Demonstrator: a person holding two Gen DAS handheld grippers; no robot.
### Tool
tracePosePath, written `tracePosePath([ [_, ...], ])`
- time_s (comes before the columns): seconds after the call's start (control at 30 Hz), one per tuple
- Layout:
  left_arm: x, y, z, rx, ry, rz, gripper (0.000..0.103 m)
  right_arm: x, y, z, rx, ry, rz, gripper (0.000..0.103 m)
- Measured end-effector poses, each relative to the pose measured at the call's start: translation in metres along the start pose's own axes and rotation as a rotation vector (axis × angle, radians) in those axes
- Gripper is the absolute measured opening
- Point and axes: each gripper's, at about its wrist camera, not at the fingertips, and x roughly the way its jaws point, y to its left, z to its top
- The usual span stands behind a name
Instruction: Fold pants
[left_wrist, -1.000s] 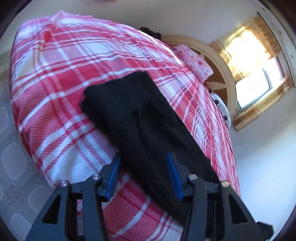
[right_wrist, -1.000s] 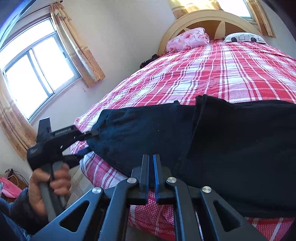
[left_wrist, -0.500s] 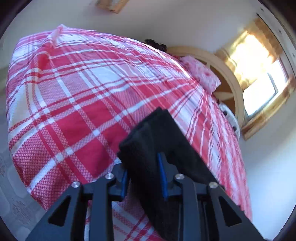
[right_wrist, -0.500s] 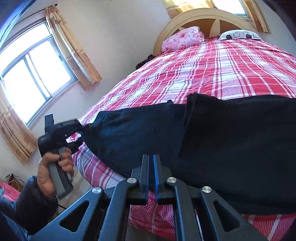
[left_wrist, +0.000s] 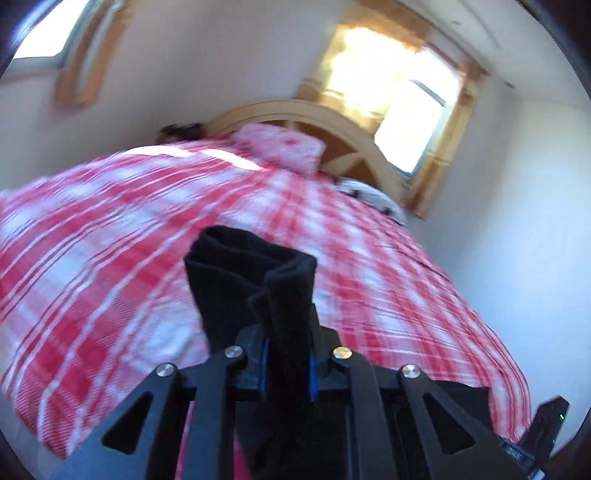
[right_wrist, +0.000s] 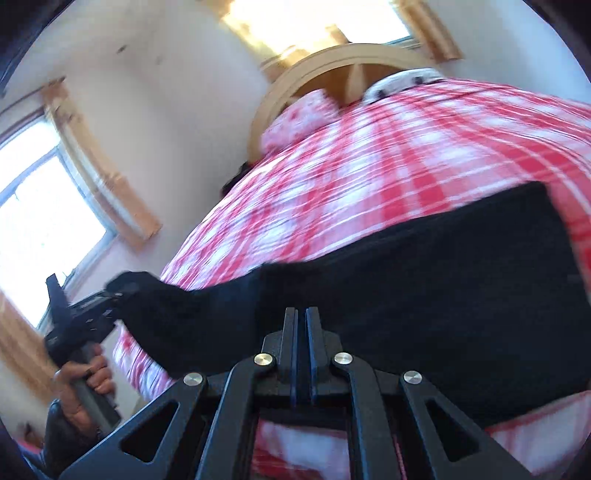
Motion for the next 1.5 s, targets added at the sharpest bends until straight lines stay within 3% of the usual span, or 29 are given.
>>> tracePosePath([
  [0.23,0.021,-0.142,-0.022,0.238,0.056,-0.348,0.016,-0.051,-0.055,0.013,0.143,-0.116,-0.078,0.005],
  [0.37,0.035,-0.203,-0.061,0.367,0.132,-0.48,0.016,-0.085,-0.08,0.013,0.186,-0.18,-0.124,0.005],
  [0.43,0.041,-0.221,-0.084,0.433,0.162,-0.507,0.016,-0.098,-0.091,0.011,0.205,-0.2,-0.139,0.005],
  [0.67,0.058,-0.254,-0.154,0.674,0.225,-0.478,0.016,-0.122,-0.122,-0.006,0.273,-0.21,-0.177,0.005],
  [0.77,0.065,-0.253,-0.16,0.693,0.253,-0.466,0.016,-0.125,-0.133,-0.01,0.299,-0.203,-0.174,0.005],
  [0.97,0.061,-0.262,-0.178,0.781,0.225,-0.463,0.02,-0.128,-0.135,-0.012,0.302,-0.206,-0.164,0.005],
  [1.13,0.044,-0.252,-0.169,0.756,0.296,-0.552,0.045,-0.131,-0.134,-0.005,0.317,-0.212,-0.091,0.005],
  [1.3,0.027,-0.214,-0.126,0.622,0.25,-0.478,0.055,-0.125,-0.125,0.02,0.257,-0.185,-0.051,0.006],
  [1.33,0.027,-0.206,-0.118,0.602,0.231,-0.44,0.058,-0.123,-0.125,0.025,0.253,-0.181,-0.029,0.008],
  [1.4,0.029,-0.19,-0.105,0.595,0.195,-0.339,0.058,-0.115,-0.126,0.035,0.27,-0.161,0.03,0.03],
  [1.43,0.032,-0.184,-0.101,0.592,0.188,-0.301,0.058,-0.112,-0.125,0.038,0.271,-0.155,0.031,0.054],
  [1.47,0.035,-0.177,-0.097,0.582,0.185,-0.259,0.058,-0.11,-0.121,0.039,0.262,-0.154,0.031,0.061],
  [1.5,0.038,-0.17,-0.094,0.566,0.184,-0.227,0.058,-0.11,-0.115,0.038,0.237,-0.164,0.037,0.061],
])
